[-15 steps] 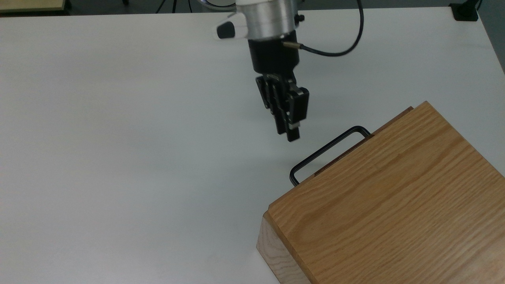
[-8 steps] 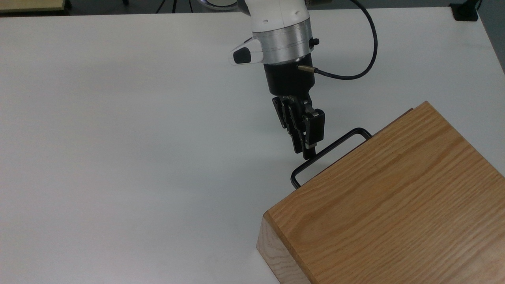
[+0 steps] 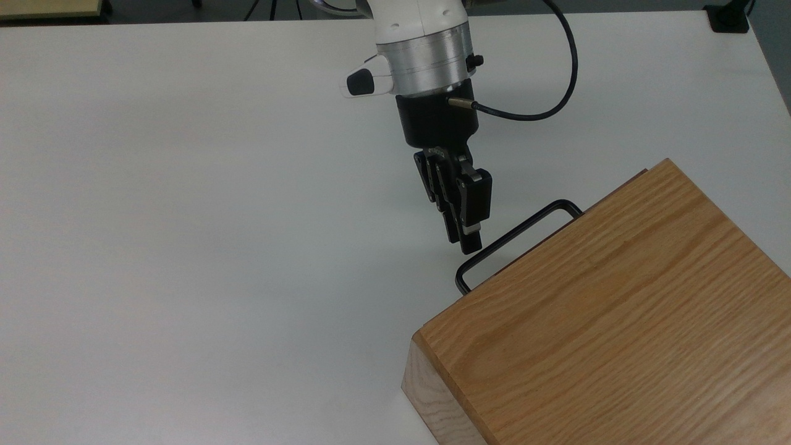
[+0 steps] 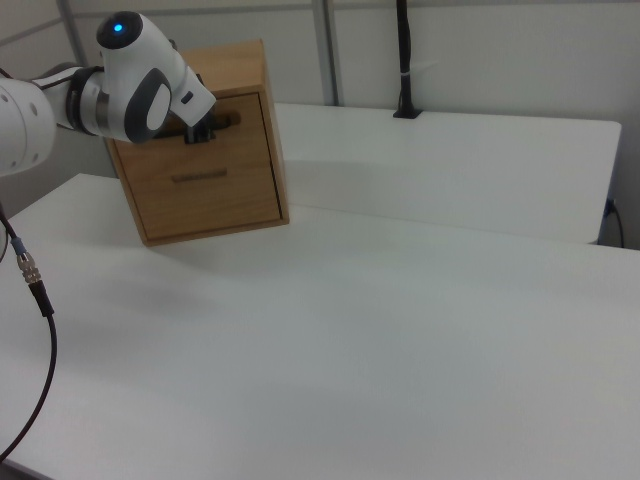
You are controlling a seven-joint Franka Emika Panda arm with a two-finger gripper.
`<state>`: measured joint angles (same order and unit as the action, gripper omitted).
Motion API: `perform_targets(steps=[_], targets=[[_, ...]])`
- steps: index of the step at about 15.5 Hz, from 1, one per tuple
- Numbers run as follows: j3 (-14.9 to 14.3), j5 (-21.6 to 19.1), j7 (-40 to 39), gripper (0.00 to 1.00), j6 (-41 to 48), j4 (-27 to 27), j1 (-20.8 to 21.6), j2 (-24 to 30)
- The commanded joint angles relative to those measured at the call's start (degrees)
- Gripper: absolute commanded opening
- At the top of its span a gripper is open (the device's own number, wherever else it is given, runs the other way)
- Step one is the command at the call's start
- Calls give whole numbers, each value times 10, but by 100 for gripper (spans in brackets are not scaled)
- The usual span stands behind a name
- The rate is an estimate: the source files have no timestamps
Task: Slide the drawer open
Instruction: 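Lower the gripper toward the black bar handle of the drawer, then close the gripper around the black bar handle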
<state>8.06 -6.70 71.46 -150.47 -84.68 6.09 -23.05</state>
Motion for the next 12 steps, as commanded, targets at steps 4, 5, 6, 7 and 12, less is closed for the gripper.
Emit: perform_targets(steps=[4, 5, 6, 7, 12], targets=[[31, -9, 12, 32, -49, 32, 2, -45], [31, -7, 11, 27, -49, 33, 2, -46], [31, -7, 9, 11, -48, 29, 0, -45], [31, -5, 5, 5, -45, 29, -3, -43], [31, -6, -31, 2, 27, -24, -27, 15]])
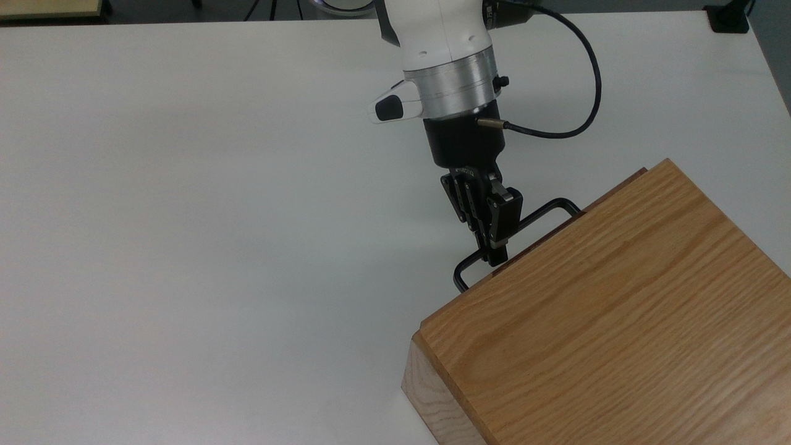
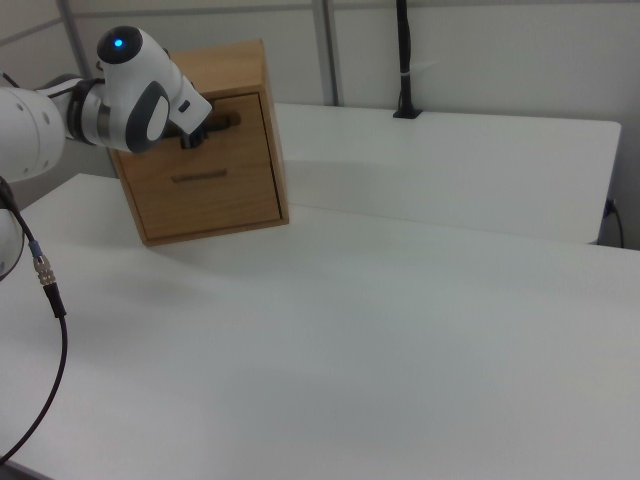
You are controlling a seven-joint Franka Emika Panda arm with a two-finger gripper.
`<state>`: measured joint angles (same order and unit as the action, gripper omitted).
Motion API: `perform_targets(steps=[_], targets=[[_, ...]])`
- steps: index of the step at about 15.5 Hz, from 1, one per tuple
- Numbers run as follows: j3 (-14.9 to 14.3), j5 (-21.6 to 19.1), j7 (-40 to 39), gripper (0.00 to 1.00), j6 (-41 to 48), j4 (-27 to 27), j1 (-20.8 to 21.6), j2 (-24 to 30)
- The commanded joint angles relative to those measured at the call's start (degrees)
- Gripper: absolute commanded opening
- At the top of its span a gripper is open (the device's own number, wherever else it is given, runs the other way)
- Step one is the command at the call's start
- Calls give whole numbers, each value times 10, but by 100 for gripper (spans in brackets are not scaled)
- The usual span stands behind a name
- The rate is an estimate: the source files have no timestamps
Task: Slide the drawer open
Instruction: 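Pull the handle away from the cabinet, sliding the drawer out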
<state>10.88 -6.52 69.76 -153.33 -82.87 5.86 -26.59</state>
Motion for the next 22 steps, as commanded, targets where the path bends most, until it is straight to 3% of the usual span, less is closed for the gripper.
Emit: perform_targets(steps=[1, 5, 11, 16, 22], targets=[[6, -8, -23, 2, 75, -53, -30, 62], [38, -9, -68, 2, 159, -91, -74, 112], [38, -9, -146, 3, 285, -145, -105, 191], [38, -8, -194, 3, 373, -151, -134, 210], [38, -8, -255, 4, 419, -167, -151, 228]])
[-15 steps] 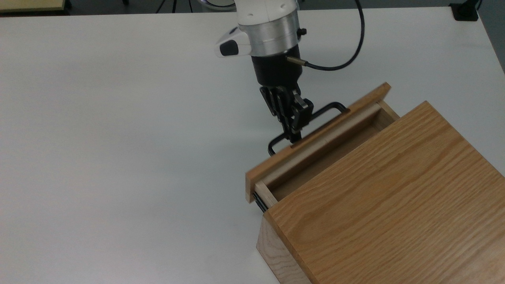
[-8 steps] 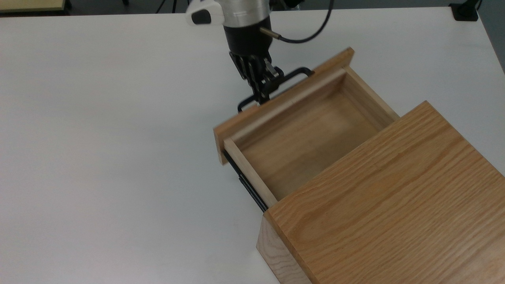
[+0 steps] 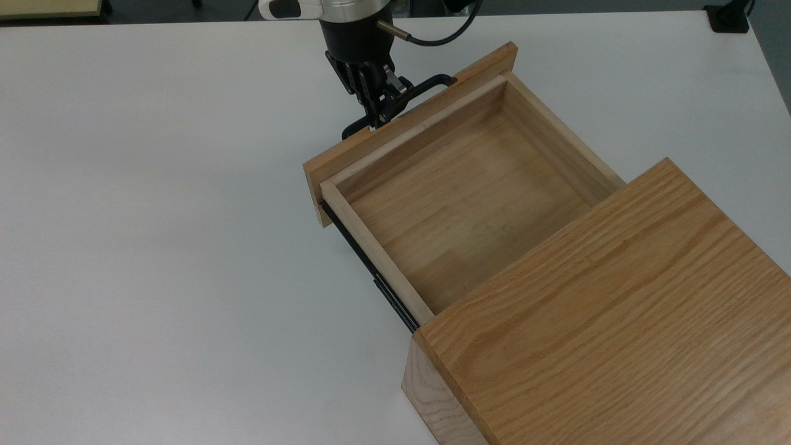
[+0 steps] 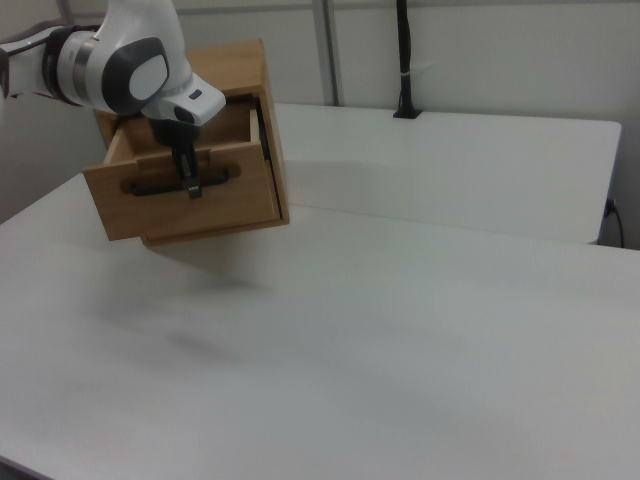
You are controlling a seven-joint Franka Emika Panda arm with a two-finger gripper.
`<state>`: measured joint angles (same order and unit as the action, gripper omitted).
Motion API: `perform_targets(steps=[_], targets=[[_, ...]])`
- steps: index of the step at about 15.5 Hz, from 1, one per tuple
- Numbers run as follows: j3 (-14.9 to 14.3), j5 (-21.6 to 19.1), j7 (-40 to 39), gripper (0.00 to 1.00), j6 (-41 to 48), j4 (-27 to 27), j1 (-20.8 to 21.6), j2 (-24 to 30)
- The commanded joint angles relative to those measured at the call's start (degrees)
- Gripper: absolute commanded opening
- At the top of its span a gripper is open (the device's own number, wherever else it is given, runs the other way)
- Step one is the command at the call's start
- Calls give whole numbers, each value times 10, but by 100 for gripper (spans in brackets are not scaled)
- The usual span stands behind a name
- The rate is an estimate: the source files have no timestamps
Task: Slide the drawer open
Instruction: 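Pull the handle away from the cabinet, sliding the drawer out, then open the gripper and lift it off the handle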
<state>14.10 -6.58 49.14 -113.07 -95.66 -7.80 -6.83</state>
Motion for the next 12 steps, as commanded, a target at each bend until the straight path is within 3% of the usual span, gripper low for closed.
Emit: perform_targets(steps=[1, 3, 4, 6, 7, 12], targets=[[6, -7, -48, 8, 17, -42, -17, 31], [6, -7, -47, 40, 27, -39, -24, 32], [6, -7, -48, 61, 30, -37, -24, 34], [6, -8, -44, 91, 34, -33, -24, 38], [6, -8, -45, 100, 39, -23, -24, 44], [0, -8, -48, 100, 80, 15, -24, 59]])
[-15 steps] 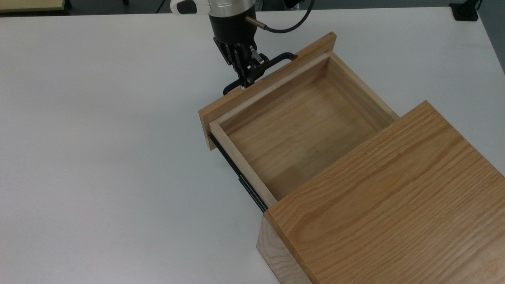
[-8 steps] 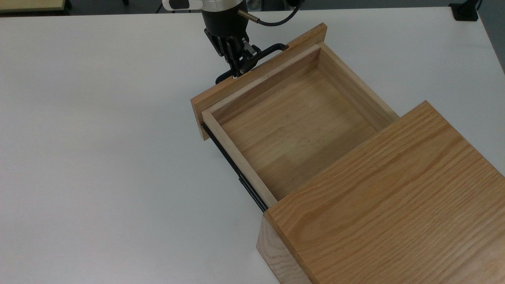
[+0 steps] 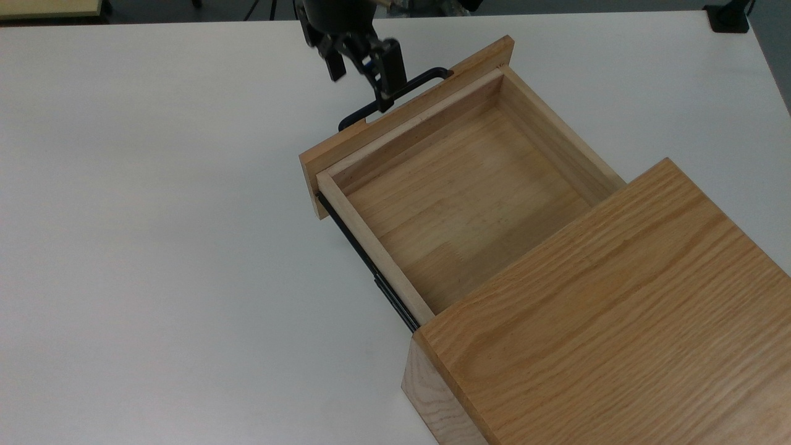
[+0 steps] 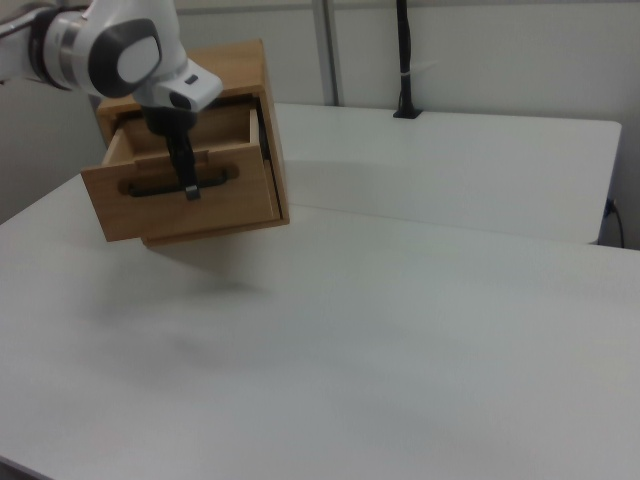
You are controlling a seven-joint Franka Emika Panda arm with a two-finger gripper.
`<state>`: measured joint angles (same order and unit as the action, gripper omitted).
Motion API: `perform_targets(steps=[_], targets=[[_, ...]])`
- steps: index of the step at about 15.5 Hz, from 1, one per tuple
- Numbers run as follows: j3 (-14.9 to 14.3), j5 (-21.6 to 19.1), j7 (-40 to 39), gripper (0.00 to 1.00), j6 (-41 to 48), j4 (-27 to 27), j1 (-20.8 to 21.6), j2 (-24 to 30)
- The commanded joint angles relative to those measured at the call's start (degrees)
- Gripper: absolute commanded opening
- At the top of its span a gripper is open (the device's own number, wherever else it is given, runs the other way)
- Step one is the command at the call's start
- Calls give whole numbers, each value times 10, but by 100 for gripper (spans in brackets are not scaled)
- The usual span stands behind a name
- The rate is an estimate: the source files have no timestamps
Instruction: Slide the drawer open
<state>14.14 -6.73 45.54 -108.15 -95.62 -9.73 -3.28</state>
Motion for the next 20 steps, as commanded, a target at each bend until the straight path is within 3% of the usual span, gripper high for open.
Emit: perform_targets(steps=[1, 4, 5, 7, 10, 15, 20], targets=[[-2, -6, -12, 100, 50, 18, -5, 27], [-6, 5, -13, 100, 89, 18, 5, 49], [-6, 28, -26, 100, 100, 18, 15, 56], [-38, 79, -96, 100, 129, 17, 65, 64], [-94, 82, -214, 100, 140, 13, 121, 72], [-99, 93, -387, 100, 138, 13, 118, 71], [-99, 94, -394, 100, 132, 11, 121, 69]])
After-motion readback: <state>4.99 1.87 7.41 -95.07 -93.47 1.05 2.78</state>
